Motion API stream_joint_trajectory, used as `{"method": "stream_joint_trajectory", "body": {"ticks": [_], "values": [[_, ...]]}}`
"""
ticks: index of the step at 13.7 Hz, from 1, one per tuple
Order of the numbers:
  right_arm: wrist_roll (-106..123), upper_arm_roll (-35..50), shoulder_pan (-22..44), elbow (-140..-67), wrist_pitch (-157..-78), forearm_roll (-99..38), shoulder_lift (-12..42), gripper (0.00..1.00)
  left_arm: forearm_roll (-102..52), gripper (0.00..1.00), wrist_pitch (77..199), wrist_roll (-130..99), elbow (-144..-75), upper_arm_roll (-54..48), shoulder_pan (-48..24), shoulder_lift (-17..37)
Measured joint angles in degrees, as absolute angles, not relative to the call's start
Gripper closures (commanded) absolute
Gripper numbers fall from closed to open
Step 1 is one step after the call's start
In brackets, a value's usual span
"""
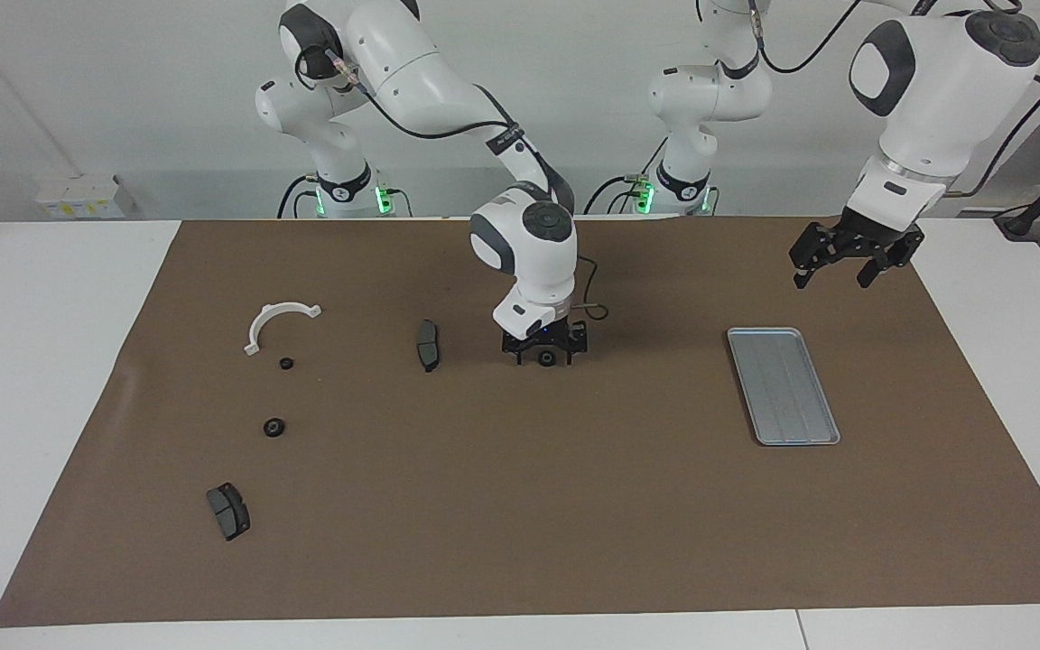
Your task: Place bearing gear from tray to pile
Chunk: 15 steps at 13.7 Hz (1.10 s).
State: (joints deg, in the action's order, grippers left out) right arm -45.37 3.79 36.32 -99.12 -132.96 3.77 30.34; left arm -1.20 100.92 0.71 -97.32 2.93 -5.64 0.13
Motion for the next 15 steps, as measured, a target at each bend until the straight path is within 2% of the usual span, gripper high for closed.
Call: {"method": "stream_joint_trajectory", "body": {"ticks": [1, 3, 4, 5, 10, 15], "values": [[-45.4, 3.8, 36.4, -99.2, -133.0, 3.8, 30.3, 0.61, -1.2, 0.00, 100.9, 0.7, -97.3, 3.0, -5.6, 0.1], [-45.4, 3.6, 36.4, -99.2, -132.9, 3.8, 30.0, 0.91, -1.2, 0.00, 100.9, 0.7, -97.3, 3.2, -5.6, 0.1], [-45.4, 3.5, 36.4, -99.2, -133.0, 3.8, 29.8, 0.97, -1.2, 0.00, 100.9, 0.7, -97.3, 3.4, -5.5, 0.1], [-45.4, 3.5, 36.4, -99.2, -133.0, 3.8, 29.8, 1.00, -1.2, 0.00, 100.9, 0.7, -97.3, 3.6, -5.1, 0.1], [-44.7, 2.4, 34.1, -99.0, -133.1, 4.0, 28.2, 1.00, -1.2, 0.00, 100.9, 0.8, -97.3, 3.9, -1.5, -0.3], [-32.3, 2.2, 20.4, -99.7, -132.1, 4.1, 23.4, 1.00, -1.2, 0.00, 100.9, 7.8, -97.3, 4.2, 1.6, -1.7]]}}
